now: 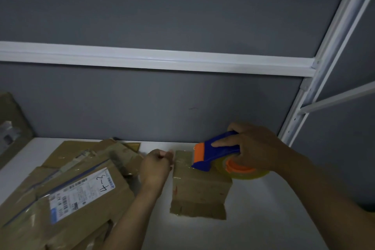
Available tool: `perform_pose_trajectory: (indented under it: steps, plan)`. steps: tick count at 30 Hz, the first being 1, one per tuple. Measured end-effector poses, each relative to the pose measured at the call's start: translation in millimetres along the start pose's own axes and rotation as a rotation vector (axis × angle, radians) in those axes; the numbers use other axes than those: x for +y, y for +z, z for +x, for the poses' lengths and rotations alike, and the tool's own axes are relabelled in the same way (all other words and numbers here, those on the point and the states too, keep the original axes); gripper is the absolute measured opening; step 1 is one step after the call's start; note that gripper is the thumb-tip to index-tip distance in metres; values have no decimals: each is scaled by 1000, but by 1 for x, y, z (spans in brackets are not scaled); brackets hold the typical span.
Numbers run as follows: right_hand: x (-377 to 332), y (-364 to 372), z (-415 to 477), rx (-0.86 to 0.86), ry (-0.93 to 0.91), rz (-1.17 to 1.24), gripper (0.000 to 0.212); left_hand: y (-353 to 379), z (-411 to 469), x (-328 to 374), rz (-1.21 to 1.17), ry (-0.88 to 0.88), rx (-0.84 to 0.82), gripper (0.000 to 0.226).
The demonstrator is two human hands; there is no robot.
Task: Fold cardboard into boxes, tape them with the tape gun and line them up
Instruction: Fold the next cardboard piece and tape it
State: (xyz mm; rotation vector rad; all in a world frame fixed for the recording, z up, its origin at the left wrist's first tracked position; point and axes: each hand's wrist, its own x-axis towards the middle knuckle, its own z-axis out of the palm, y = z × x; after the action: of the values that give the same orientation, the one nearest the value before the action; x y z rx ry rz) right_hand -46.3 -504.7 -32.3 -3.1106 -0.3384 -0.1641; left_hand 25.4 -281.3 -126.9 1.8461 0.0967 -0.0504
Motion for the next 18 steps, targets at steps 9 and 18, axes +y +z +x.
perform_pose_trajectory:
  steps: [9,18]
  plan:
    - [-14,3,17,-24,-47,-76,55,2,9,-17,-124,-174,-99,34]
    - [-15,3,22,-73,-22,-109,57,7,8,-39,175,23,-261,44]
